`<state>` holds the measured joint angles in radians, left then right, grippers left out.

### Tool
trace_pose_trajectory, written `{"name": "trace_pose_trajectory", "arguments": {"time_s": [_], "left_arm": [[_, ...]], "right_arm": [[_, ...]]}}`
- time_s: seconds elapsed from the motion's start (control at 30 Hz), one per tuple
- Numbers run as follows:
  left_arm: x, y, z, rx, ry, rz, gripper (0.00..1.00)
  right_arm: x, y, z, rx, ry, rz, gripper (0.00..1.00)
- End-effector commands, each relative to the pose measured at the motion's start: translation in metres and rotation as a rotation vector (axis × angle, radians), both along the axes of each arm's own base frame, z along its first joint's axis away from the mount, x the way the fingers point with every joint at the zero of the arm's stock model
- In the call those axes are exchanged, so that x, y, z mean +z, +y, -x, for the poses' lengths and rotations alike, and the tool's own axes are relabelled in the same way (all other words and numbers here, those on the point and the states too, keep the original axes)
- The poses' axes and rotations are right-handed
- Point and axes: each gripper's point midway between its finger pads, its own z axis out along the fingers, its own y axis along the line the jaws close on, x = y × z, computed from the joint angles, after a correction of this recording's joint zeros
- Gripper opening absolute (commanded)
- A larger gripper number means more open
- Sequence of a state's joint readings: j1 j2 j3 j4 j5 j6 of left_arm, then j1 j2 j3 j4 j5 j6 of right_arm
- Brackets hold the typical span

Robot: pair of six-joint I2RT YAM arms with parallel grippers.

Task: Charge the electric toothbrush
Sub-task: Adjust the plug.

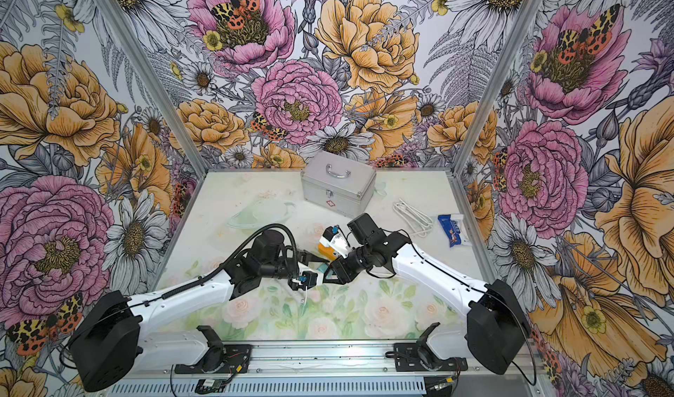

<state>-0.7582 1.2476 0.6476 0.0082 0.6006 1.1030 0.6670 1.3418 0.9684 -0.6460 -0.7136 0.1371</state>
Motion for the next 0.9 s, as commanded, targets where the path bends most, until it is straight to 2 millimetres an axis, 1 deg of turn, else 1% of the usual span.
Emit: {"name": "trace_pose_trajectory", "arguments": {"time_s": [0.0,0.17,0.23,0.27,0.43,0.6,0.67,0.73,0.77,0.83,0.87], "left_arm": [[0.01,-0.006,0.005,-0.077,-0.052,0.018,0.53],[0.017,-0.006,0.015,-0.145,-0.07,0.011,0.45],[0.017,-0.002,0.026,-0.216,-0.086,-0.014,0.32],[0.02,-0.002,0.028,-0.231,-0.08,-0.016,0.3],[0.024,-0.004,0.039,-0.272,-0.096,-0.004,0.29],[0.026,-0.006,0.042,-0.273,-0.067,0.005,0.25],[0.026,-0.007,0.042,-0.274,-0.05,0.008,0.16],[0.025,-0.008,0.041,-0.265,-0.032,0.006,0.03],[0.024,-0.008,0.038,-0.254,-0.027,0.0,0.0],[0.022,-0.009,0.034,-0.23,-0.006,-0.01,0.0],[0.023,-0.009,0.031,-0.217,0.007,-0.011,0.0]], "right_arm": [[0.021,0.009,-0.005,0.03,-0.056,-0.064,0.4],[0.022,0.008,-0.001,0.039,-0.042,-0.063,0.42],[0.021,0.007,-0.001,0.041,-0.038,-0.055,0.42],[0.02,0.007,0.0,0.044,-0.037,-0.054,0.42],[0.022,0.01,0.0,0.057,-0.018,-0.063,0.43],[0.02,0.013,-0.003,0.059,-0.009,-0.059,0.43],[0.019,0.014,-0.006,0.054,-0.014,-0.051,0.44],[0.019,0.015,-0.01,0.043,-0.023,-0.04,0.47],[0.018,0.015,-0.013,0.036,-0.028,-0.032,0.48],[0.016,0.014,-0.018,0.018,-0.038,-0.014,0.53],[0.015,0.013,-0.02,0.009,-0.045,-0.005,0.54]]}}
